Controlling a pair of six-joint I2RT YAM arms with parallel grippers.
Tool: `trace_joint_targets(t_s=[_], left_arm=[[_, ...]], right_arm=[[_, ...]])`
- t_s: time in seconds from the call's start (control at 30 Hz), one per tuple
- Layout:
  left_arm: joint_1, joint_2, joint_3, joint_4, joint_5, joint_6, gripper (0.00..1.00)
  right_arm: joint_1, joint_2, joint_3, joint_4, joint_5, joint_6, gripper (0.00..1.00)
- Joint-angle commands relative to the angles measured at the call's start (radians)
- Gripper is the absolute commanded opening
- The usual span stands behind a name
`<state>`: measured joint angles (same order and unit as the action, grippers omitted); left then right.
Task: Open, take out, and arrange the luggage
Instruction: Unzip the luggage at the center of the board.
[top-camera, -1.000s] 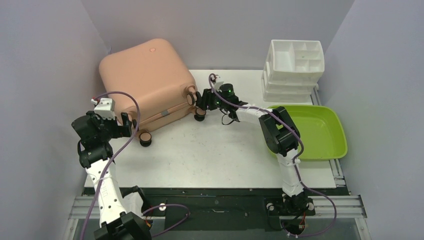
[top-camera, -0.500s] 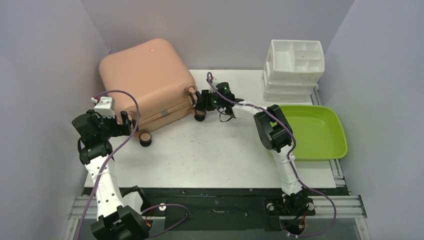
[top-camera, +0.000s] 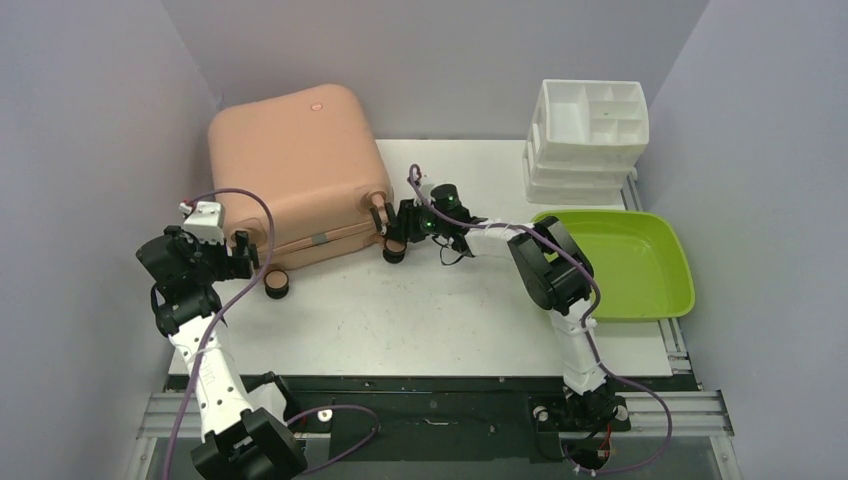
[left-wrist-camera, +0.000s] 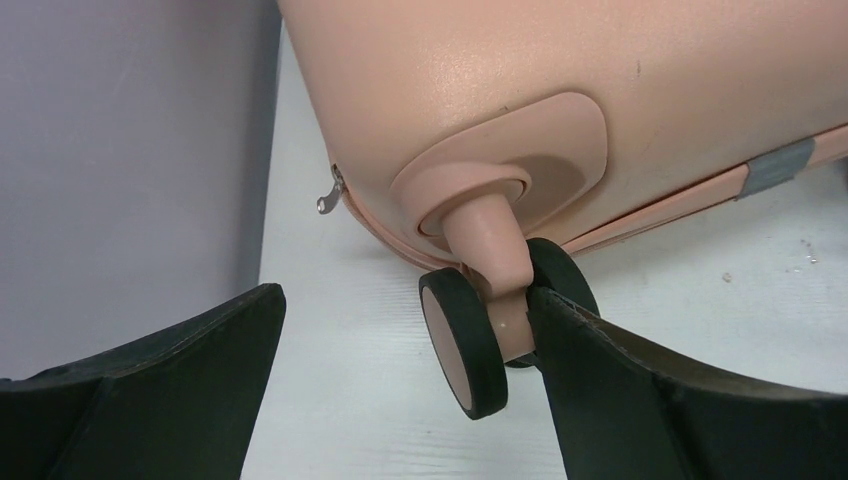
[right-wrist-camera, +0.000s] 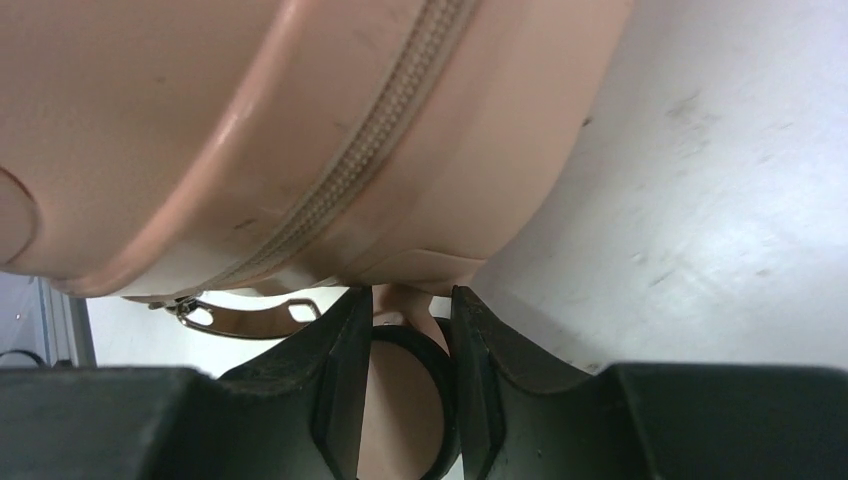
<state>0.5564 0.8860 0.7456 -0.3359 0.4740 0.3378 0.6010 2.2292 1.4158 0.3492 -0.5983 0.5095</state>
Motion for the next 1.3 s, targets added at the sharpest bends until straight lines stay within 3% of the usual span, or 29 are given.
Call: trace_joint_targets(t_s=[0.0,0.27,0.33,0.4,0.43,0.47,0.57,0.8,0.93,1.0,1.03,1.07,1.1,1.17,1.2,1.27], left_arm=[[0.015,-0.025,0.004,-0.042,0.088,0.044,0.92],[0.025,-0.03,0.039,-0.072,0.149,0.041,0.95],[0.025,-0.03,0.049,-0.065,0.161,0.024,0.97],[0.025,-0.035,0.067,-0.065,0.187,0.003,0.97],[0.026,-0.039,0.082,-0.066,0.2,-0.008,0.97],[0.025,-0.046,0.089,-0.07,0.224,-0.014,0.97],[0.025,-0.074,0.129,-0.077,0.269,-0.048,0.96],[0.023,-0.135,0.171,-0.095,0.338,-0.095,0.96],[0.023,-0.148,0.174,-0.095,0.343,-0.097,0.96],[0.023,-0.148,0.174,-0.094,0.351,-0.1,0.96],[0.023,-0.146,0.173,-0.093,0.364,-0.101,0.96],[0.023,-0.145,0.17,-0.093,0.37,-0.103,0.96],[0.023,-0.143,0.169,-0.096,0.385,-0.103,0.96],[0.023,-0.135,0.173,-0.111,0.397,-0.089,0.96],[0.023,-0.13,0.175,-0.114,0.398,-0.081,0.96],[0.023,-0.123,0.178,-0.129,0.397,-0.066,0.96]], right_arm=[[0.139,-0.037,-0.158,-0.14,-0.139,-0.014,0.24],[0.185,-0.223,-0.326,-0.077,-0.007,-0.04,0.28],[0.179,-0.288,-0.341,-0.126,0.074,-0.093,0.35],[0.172,-0.353,-0.338,-0.21,0.173,-0.167,0.58],[0.171,-0.374,-0.331,-0.247,0.207,-0.219,0.76],[0.17,-0.408,-0.31,-0.315,0.277,-0.244,0.81],[0.161,-0.461,-0.267,-0.517,0.398,-0.355,0.82],[0.113,-0.777,-0.371,-0.553,0.627,-0.63,0.84],[0.085,-0.939,-0.484,-0.414,0.721,-0.644,0.87],[0.014,-0.944,-0.511,-0.349,0.555,-0.684,0.86],[-0.012,-0.918,-0.516,-0.317,0.374,-0.703,0.81],[-0.041,-0.902,-0.52,-0.297,0.301,-0.735,0.7],[-0.044,-0.871,-0.553,-0.213,0.233,-0.737,0.64],[-0.031,-0.83,-0.669,0.058,0.199,-0.714,0.63],[-0.022,-0.809,-0.714,0.275,0.19,-0.696,0.63],[0.018,-0.735,-0.785,0.479,0.195,-0.651,0.63]])
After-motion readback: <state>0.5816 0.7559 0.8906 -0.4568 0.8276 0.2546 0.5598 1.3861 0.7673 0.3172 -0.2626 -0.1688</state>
